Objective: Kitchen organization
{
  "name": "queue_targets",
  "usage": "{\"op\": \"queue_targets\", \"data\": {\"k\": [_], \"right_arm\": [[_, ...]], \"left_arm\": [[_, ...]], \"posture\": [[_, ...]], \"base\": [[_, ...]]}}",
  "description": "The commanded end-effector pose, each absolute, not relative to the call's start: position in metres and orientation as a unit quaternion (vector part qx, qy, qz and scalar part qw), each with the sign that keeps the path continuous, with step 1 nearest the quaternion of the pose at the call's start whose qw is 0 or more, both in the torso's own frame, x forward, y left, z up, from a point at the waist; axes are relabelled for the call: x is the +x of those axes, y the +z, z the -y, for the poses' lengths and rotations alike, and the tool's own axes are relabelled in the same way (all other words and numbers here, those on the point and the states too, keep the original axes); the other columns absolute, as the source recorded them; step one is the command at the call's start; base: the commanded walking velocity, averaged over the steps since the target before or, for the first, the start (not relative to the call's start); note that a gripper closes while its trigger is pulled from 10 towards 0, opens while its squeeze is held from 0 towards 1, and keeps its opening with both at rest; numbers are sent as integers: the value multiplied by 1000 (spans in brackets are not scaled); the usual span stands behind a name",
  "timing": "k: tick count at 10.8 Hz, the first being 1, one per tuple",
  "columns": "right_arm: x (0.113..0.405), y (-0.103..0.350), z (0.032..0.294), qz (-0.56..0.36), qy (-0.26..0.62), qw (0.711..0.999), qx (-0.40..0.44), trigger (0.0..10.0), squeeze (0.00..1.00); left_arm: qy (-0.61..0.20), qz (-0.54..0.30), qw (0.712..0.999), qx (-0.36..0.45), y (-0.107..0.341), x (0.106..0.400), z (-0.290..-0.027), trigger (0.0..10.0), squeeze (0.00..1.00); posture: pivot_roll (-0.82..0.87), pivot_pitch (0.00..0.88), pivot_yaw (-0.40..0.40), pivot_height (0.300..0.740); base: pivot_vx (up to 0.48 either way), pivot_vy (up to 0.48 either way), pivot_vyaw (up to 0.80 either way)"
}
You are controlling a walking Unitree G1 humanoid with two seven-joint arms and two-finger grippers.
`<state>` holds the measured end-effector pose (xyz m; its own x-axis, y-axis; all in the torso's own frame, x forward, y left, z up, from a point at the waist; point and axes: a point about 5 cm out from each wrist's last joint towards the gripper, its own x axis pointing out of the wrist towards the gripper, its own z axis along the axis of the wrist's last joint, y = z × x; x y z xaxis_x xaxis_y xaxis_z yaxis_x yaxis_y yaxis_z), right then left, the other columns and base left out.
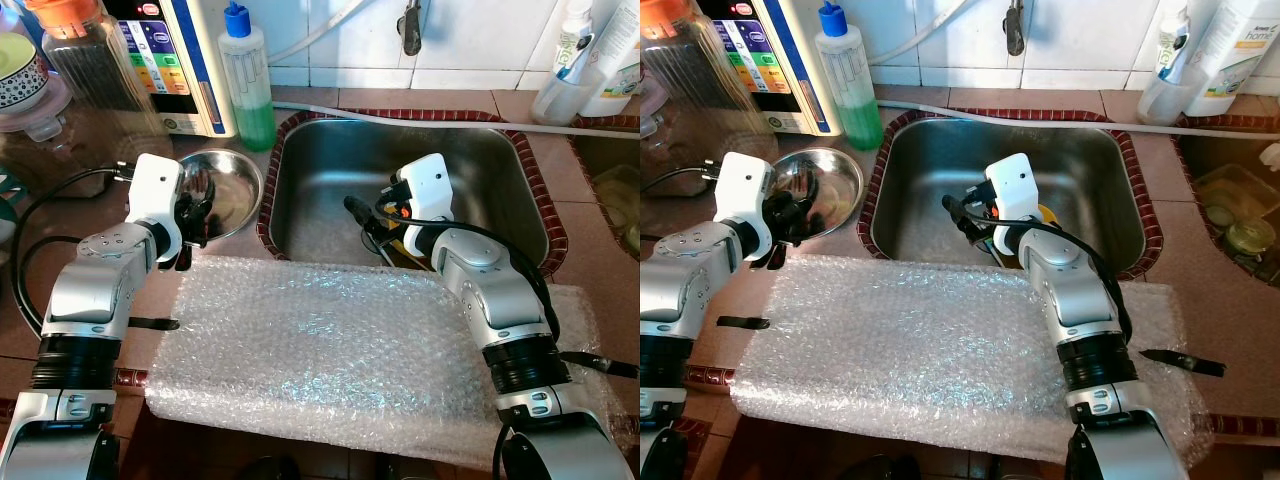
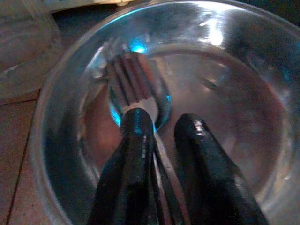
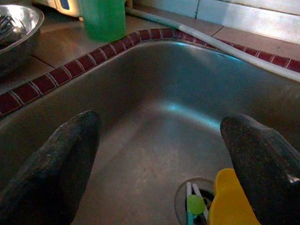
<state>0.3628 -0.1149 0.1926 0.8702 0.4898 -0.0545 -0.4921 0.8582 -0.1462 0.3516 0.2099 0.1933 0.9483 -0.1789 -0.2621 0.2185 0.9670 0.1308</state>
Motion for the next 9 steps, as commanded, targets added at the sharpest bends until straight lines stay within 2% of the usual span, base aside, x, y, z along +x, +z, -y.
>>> {"op": "queue_targets", "data": {"k": [1, 9], "right_arm": [[362, 196, 115, -1, 254, 964, -80, 10000, 0], [363, 197, 117, 0, 251, 965, -80, 10000, 0]], "left_arm": [[-101, -129, 983, 84, 190, 349, -213, 0, 0], [-83, -67, 991, 76, 209, 354, -216, 0, 0]], "posture": [[-147, 195, 93, 740], [-151, 197, 92, 740]], "base": [[0, 0, 0], [0, 0, 0]]}}
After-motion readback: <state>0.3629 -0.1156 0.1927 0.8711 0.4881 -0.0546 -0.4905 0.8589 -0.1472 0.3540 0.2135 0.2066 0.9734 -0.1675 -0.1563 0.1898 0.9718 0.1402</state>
